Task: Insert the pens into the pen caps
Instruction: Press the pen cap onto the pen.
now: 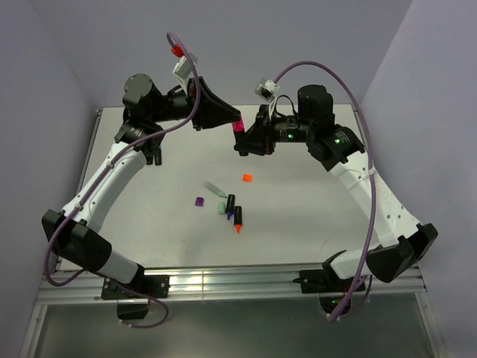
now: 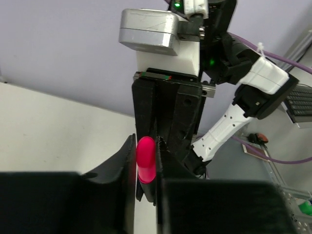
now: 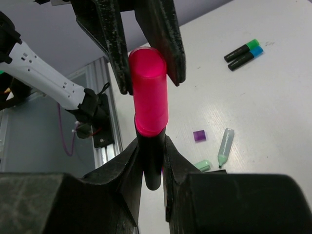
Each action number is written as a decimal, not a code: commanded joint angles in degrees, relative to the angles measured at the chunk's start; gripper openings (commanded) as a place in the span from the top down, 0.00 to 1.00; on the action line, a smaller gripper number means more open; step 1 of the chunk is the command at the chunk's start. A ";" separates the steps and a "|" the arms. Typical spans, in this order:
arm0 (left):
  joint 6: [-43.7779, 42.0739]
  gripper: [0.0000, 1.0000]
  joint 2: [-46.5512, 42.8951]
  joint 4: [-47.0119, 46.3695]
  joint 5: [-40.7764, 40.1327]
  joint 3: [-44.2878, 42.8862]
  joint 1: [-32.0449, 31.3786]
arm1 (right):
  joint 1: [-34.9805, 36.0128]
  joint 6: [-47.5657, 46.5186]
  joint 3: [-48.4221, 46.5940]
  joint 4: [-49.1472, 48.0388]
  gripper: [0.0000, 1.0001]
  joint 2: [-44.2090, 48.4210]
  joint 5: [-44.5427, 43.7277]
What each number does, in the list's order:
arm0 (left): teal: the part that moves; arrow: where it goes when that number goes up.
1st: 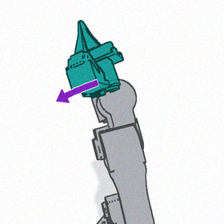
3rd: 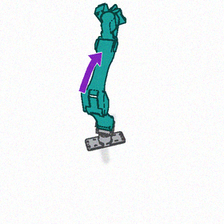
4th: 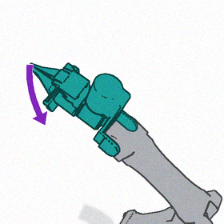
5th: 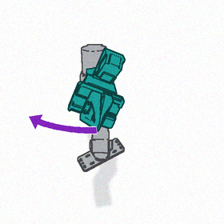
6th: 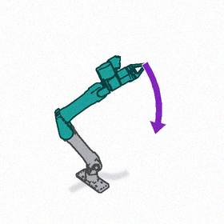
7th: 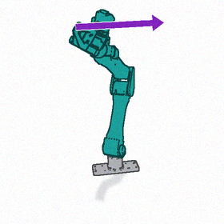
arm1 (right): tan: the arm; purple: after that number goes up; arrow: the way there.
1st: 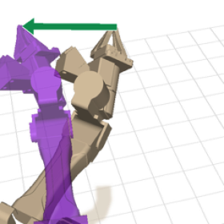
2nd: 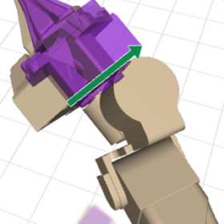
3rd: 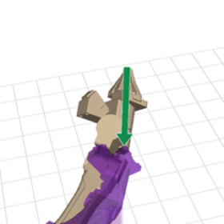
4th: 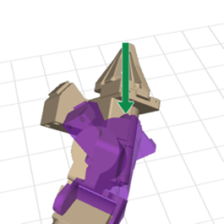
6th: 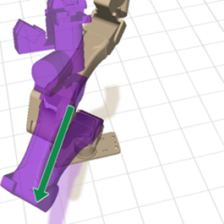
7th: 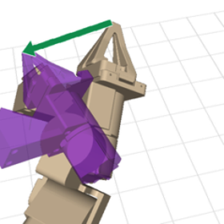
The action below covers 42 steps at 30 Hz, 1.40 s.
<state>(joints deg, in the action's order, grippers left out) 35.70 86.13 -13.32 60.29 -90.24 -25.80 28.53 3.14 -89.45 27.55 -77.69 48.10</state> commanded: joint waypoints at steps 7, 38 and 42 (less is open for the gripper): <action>13.15 1.00 0.36 -22.43 13.88 5.68 -0.21 | 0.21 -0.32 -1.95 -1.80 1.00 1.05 7.09; 11.49 1.00 -2.46 -15.59 13.01 13.24 -3.99 | -1.64 -12.10 -13.20 -1.27 1.00 -2.29 -3.44; 9.83 1.00 -3.16 -14.98 12.92 14.83 -4.70 | -1.55 -11.93 -14.61 -1.36 1.00 -2.64 -2.57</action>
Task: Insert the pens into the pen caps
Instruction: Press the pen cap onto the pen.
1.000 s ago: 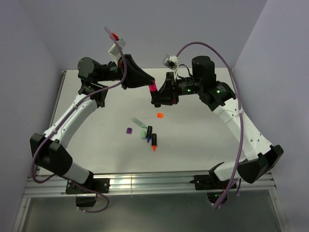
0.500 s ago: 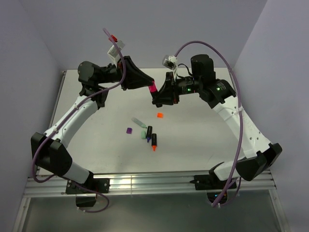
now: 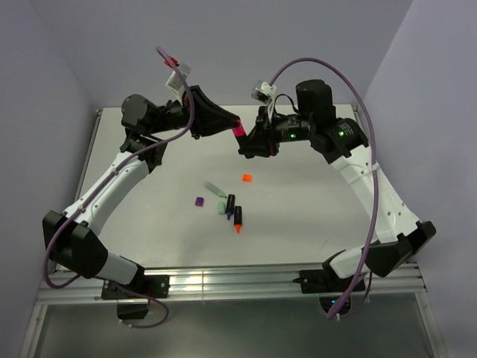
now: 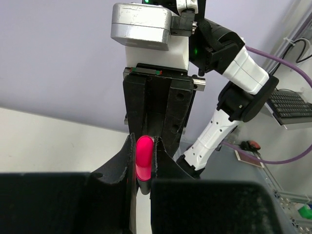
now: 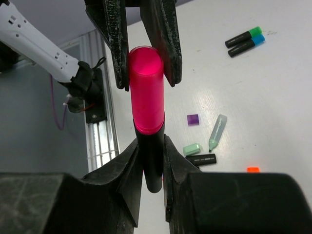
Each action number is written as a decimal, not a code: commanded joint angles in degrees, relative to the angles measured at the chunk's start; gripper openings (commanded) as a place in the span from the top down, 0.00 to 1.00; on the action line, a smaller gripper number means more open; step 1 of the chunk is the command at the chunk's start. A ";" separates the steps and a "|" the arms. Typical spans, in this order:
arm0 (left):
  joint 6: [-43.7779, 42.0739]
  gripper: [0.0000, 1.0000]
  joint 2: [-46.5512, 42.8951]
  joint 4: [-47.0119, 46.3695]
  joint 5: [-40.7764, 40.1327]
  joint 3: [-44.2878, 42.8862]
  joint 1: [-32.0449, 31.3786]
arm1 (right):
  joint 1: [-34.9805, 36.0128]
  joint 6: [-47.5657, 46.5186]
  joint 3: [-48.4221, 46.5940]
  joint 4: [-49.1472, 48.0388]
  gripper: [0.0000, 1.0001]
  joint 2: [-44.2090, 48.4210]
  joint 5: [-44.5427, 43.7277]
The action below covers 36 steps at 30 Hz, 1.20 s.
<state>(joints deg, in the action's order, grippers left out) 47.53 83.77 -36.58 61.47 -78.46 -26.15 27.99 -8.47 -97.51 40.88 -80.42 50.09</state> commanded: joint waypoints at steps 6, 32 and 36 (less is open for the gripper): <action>-5.76 1.00 -1.24 8.97 14.37 5.94 -6.28 | -1.18 2.23 -9.61 -14.95 1.00 -1.05 -2.89; 25.60 1.00 2.55 -30.57 22.20 18.86 -11.55 | -1.80 -8.39 -16.13 -9.86 1.00 -3.43 -0.86; 24.99 1.00 1.93 -29.34 22.02 20.18 -12.17 | -1.62 -12.00 -15.60 -8.54 1.00 -3.25 -3.41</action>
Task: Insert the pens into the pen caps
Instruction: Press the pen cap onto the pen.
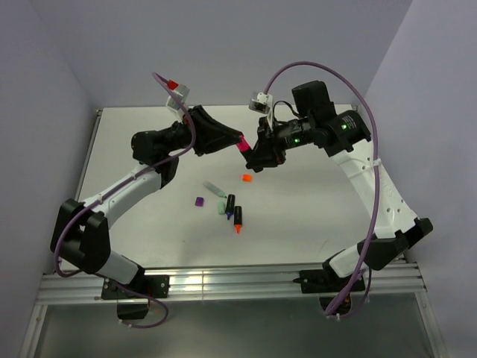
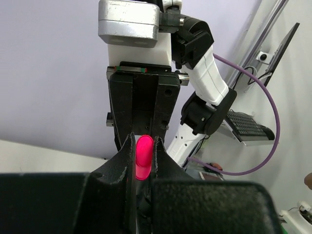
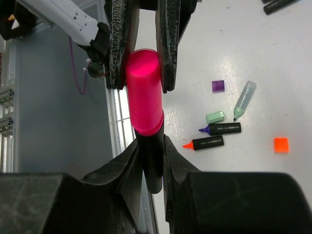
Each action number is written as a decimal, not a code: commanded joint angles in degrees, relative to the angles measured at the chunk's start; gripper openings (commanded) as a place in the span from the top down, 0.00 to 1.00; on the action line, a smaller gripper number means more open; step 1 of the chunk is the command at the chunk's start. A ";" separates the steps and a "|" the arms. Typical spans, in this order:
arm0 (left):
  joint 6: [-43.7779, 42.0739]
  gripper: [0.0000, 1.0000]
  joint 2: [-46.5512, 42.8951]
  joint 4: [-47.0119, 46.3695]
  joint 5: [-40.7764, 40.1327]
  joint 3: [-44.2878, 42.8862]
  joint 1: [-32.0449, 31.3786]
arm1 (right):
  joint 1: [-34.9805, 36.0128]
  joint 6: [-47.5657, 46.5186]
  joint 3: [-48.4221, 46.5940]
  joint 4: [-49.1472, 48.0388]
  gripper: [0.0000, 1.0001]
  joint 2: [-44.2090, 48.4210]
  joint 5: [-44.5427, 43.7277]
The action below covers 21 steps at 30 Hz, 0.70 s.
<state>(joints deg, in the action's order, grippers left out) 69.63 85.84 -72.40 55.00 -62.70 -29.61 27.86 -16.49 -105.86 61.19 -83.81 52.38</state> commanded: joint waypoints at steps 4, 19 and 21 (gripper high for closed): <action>2.10 1.00 -0.59 4.99 28.32 4.78 -9.41 | -1.58 -4.52 -7.69 -28.84 1.00 -0.47 -6.59; -83.26 1.00 1.35 106.87 15.92 -18.52 -15.13 | -1.58 -3.28 -9.54 -28.93 1.00 -1.88 -4.92; -83.42 1.00 0.11 104.92 16.71 -17.38 -15.39 | -1.66 -3.63 -9.27 -28.85 1.00 -1.88 -5.09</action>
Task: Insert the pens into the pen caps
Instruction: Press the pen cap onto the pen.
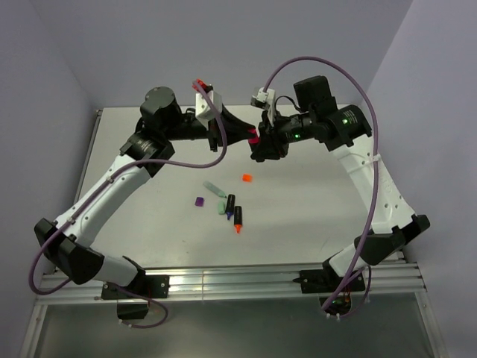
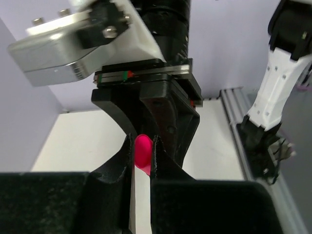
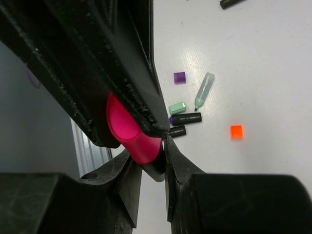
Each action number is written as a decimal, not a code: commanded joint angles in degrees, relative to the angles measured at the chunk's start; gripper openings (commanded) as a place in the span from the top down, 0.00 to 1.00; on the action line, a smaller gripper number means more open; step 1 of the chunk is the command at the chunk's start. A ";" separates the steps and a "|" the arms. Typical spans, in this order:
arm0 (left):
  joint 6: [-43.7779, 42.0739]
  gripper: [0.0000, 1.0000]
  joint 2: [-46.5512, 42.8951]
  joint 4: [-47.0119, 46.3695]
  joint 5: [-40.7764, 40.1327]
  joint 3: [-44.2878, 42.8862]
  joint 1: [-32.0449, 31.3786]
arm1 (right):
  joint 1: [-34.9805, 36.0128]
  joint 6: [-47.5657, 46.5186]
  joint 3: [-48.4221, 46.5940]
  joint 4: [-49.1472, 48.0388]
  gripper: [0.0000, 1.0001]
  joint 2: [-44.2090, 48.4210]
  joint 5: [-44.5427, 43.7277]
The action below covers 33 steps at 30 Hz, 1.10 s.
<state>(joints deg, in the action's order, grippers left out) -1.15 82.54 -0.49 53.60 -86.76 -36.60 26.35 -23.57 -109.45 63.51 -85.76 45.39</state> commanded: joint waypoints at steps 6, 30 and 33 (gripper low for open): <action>-13.79 1.00 2.89 33.71 22.24 8.89 -8.40 | -0.42 5.11 -7.71 -30.99 1.00 -0.02 3.39; 66.70 0.50 -0.89 -57.59 16.99 20.85 6.61 | -1.56 23.48 7.40 -41.25 1.00 4.28 13.23; 68.21 0.38 -1.24 -59.54 15.57 19.00 9.51 | -2.44 25.77 8.89 -42.67 1.00 4.63 13.77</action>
<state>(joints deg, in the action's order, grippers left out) 58.33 82.19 -56.69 59.99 -66.63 -28.01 25.91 -2.02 -100.66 38.44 -83.72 59.83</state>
